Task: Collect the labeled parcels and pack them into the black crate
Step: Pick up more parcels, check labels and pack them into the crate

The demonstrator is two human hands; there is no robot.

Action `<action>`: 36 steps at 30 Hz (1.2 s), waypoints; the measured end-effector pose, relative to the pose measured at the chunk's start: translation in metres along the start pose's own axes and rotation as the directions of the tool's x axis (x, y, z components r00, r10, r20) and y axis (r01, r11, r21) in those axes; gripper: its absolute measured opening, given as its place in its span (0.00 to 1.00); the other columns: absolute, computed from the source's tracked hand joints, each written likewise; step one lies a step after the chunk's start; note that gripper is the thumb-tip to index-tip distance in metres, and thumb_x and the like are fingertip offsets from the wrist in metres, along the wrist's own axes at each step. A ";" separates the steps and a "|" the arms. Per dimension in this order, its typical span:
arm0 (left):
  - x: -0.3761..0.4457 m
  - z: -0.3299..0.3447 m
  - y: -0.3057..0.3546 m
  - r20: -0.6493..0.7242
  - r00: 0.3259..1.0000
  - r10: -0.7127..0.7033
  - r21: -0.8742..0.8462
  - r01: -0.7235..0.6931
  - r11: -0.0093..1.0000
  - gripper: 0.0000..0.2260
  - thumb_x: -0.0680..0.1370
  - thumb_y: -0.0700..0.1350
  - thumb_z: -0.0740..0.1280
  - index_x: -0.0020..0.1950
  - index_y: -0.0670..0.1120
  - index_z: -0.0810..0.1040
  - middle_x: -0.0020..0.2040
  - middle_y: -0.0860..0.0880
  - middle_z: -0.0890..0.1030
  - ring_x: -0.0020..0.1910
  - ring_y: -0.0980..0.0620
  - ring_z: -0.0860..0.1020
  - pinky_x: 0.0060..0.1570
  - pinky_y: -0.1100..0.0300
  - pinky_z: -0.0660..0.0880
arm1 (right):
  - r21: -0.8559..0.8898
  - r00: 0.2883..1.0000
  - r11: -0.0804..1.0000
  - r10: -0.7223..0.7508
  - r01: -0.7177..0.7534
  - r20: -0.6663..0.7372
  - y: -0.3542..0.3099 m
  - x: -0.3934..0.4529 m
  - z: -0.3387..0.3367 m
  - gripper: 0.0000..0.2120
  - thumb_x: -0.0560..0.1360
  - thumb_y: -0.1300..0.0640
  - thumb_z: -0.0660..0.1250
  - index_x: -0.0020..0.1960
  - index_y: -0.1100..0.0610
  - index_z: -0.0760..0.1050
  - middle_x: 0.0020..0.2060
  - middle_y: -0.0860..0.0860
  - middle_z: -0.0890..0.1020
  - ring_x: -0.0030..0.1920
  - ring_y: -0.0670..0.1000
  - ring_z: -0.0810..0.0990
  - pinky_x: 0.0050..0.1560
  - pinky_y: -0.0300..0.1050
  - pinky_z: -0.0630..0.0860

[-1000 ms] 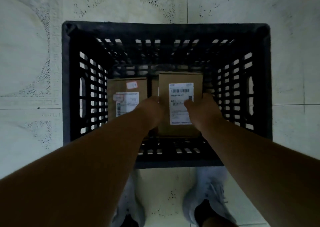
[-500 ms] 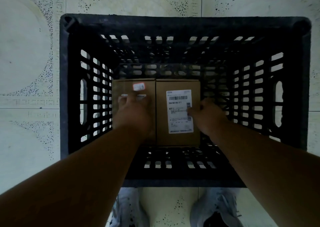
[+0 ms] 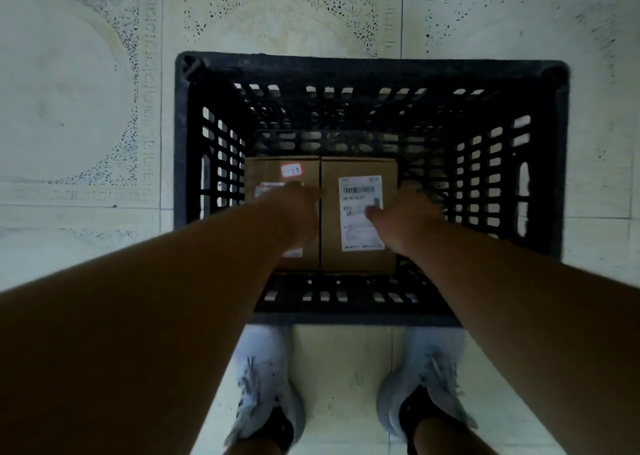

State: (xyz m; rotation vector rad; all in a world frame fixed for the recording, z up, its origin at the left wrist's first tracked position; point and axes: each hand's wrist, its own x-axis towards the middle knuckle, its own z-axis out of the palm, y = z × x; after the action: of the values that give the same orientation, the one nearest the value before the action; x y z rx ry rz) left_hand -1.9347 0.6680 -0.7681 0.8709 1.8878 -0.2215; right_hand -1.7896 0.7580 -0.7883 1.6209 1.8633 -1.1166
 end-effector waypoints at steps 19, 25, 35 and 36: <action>-0.524 -0.208 0.183 -0.673 0.550 0.495 0.002 -0.667 0.745 0.10 0.79 0.42 0.63 0.60 0.51 0.76 0.51 0.58 0.74 0.49 0.61 0.72 0.47 0.75 0.66 | 0.269 0.746 0.845 -0.207 0.463 -0.633 -0.081 -0.512 -0.337 0.17 0.76 0.54 0.71 0.61 0.48 0.69 0.57 0.44 0.74 0.57 0.42 0.74 0.52 0.26 0.70; -0.611 -0.220 0.303 -0.528 0.468 0.709 0.119 -0.785 0.608 0.11 0.79 0.45 0.63 0.59 0.59 0.73 0.49 0.61 0.76 0.49 0.64 0.74 0.46 0.74 0.68 | 0.241 0.552 0.818 -0.108 0.522 -0.827 0.008 -0.605 -0.433 0.25 0.72 0.50 0.74 0.64 0.44 0.66 0.59 0.42 0.72 0.61 0.42 0.74 0.60 0.36 0.74; -0.663 -0.135 0.569 -0.431 0.303 0.850 0.163 -0.900 0.404 0.09 0.79 0.47 0.64 0.57 0.60 0.72 0.47 0.62 0.76 0.48 0.67 0.75 0.43 0.73 0.69 | 0.354 0.431 0.796 0.132 0.491 -0.893 0.240 -0.667 -0.569 0.30 0.69 0.48 0.76 0.66 0.41 0.64 0.62 0.39 0.70 0.63 0.38 0.72 0.61 0.39 0.73; -0.663 -0.123 0.592 -0.419 0.306 0.855 0.155 -0.904 0.399 0.09 0.79 0.47 0.64 0.57 0.60 0.72 0.46 0.62 0.76 0.48 0.67 0.75 0.43 0.72 0.69 | 0.371 0.436 0.796 0.152 0.478 -0.887 0.264 -0.670 -0.581 0.31 0.69 0.47 0.76 0.66 0.40 0.63 0.62 0.38 0.70 0.63 0.37 0.71 0.61 0.39 0.73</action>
State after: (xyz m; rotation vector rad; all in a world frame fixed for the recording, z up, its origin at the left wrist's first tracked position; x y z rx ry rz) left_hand -1.4779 0.8464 -0.0158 1.8835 1.4601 0.8564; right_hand -1.2794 0.8048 -0.0177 2.8833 2.5123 -1.0337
